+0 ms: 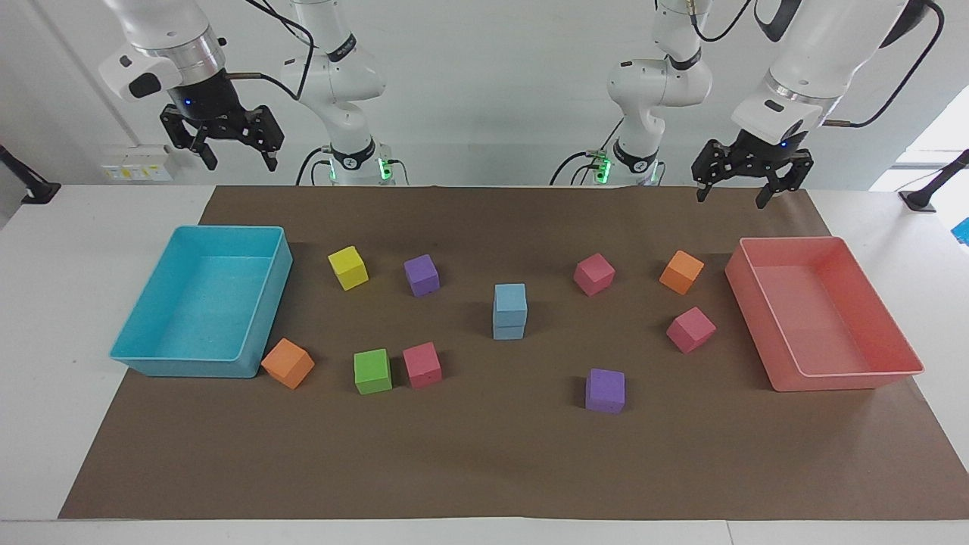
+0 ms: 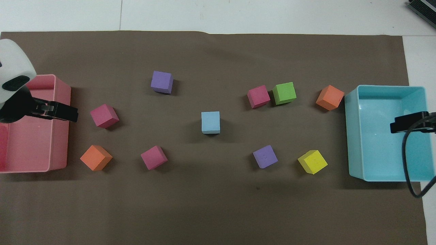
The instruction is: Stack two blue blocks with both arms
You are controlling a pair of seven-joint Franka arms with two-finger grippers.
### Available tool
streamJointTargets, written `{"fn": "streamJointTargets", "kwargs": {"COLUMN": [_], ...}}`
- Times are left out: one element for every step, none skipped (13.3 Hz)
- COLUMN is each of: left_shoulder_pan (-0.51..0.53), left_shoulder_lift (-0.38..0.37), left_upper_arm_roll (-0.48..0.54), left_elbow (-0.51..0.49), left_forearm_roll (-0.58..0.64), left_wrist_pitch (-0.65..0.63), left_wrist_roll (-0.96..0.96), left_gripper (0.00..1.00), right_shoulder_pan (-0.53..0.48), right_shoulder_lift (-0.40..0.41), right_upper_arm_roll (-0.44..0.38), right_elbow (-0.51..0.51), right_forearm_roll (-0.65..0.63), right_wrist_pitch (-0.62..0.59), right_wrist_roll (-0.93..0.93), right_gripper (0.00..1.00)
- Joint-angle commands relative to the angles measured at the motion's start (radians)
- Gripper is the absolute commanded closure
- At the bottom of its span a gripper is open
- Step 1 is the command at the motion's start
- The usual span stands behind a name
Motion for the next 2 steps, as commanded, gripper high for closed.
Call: {"fn": "streamJointTargets", "kwargs": {"left_shoulder_pan": [0.014, 0.013], "left_shoulder_lift": [-0.026, -0.027], "left_upper_arm_roll": [-0.004, -0.004], "left_elbow": [-0.034, -0.034], "left_forearm_roll": [-0.01, -0.01], "left_wrist_pitch": [0.014, 0.013], "left_wrist_roll": [0.008, 0.009], "left_gripper": [0.0, 0.0], "right_shoulder_pan": [-0.007, -0.007], "right_shoulder_lift": [-0.015, -0.015], "right_upper_arm_roll": [0.006, 0.006], "right_elbow": [-0.008, -0.009], "right_forearm_roll": [-0.011, -0.012], "right_wrist_pitch": [-0.013, -0.012], "right_wrist_roll": [-0.021, -0.022], "right_gripper": [0.0, 0.0]}}
